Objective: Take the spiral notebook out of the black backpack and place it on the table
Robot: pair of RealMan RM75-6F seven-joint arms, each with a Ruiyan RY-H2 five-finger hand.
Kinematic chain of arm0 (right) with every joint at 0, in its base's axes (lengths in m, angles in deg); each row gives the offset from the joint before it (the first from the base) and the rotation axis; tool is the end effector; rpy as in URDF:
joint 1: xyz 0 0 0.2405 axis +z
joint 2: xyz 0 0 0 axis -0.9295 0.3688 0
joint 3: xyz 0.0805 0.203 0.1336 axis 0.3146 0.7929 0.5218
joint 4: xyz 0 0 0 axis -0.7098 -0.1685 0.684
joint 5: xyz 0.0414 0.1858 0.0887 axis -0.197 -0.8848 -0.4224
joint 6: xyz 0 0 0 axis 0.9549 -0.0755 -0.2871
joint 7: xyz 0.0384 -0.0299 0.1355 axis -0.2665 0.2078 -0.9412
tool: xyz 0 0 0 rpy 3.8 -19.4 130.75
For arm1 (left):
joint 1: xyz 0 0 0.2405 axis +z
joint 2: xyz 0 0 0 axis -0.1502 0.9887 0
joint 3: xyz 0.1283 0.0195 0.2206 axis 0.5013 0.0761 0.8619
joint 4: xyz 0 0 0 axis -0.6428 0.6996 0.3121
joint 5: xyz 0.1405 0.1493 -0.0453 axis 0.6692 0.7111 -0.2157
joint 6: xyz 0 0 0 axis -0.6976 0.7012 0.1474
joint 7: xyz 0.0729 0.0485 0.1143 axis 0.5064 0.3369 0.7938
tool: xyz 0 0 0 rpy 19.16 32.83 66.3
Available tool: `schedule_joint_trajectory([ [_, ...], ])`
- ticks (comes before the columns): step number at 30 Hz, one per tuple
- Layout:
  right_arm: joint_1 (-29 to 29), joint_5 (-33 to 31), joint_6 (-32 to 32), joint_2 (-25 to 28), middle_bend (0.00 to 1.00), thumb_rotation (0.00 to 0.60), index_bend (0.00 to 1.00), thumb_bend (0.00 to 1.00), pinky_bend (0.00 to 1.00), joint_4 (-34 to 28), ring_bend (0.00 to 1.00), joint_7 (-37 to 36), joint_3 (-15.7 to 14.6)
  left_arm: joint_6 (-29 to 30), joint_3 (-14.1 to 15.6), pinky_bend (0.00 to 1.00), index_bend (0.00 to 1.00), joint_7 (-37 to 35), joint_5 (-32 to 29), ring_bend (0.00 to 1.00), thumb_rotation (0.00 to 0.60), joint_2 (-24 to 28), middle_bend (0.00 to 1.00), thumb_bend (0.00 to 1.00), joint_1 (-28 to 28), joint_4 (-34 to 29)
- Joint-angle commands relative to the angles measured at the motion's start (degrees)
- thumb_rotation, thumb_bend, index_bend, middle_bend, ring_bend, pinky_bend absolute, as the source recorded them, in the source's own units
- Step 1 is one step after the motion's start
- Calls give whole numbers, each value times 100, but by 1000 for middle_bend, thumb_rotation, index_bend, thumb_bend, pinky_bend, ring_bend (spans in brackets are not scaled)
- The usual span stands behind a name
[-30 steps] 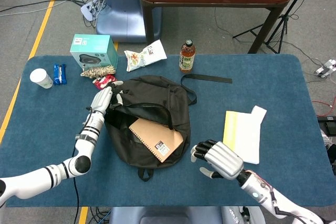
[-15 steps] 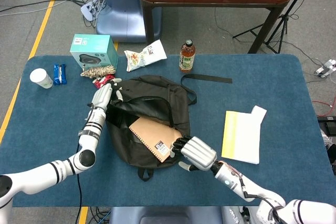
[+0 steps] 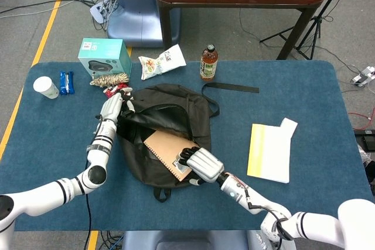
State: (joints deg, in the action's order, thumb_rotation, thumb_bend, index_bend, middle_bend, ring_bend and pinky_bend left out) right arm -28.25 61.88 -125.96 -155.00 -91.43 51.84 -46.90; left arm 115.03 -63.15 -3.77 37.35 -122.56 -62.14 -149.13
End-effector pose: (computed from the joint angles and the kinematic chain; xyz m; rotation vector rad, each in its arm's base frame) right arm -0.1085 -0.2807 -0.0738 2.2416 -0.8763 1.1618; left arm -0.1372 0.4445 0.0140 -1.2257 -1.5332 -1.0783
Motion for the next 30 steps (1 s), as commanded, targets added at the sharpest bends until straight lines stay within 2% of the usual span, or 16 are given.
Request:
schedule_joint_trajectory([
  [1, 52, -67, -13, -164, 266, 600, 412, 35, 342, 184, 199, 96, -57, 0, -6, 57, 750, 16, -32, 28, 600, -8, 156, 736, -6, 22],
  [11, 138, -153, -56, -383, 247, 600, 396, 27, 325, 505, 183, 252, -183, -35, -40, 57, 748, 33, -112, 28, 600, -36, 156, 735, -22, 44],
  [16, 190, -209, -72, -553, 215, 600, 356, 26, 197, 703, 144, 346, -188, -68, -29, 57, 746, 37, -131, 28, 600, -14, 156, 735, -8, -12],
  [20, 233, -223, -112, -688, 190, 600, 329, 26, 155, 862, 119, 437, -187, -68, -44, 57, 746, 20, -150, 28, 600, 1, 156, 735, 1, -37],
  [30, 346, -227, -230, -1044, 177, 600, 319, 26, 148, 1330, 112, 486, -175, -96, -61, 57, 744, -38, -189, 28, 600, 53, 156, 736, 43, -48],
])
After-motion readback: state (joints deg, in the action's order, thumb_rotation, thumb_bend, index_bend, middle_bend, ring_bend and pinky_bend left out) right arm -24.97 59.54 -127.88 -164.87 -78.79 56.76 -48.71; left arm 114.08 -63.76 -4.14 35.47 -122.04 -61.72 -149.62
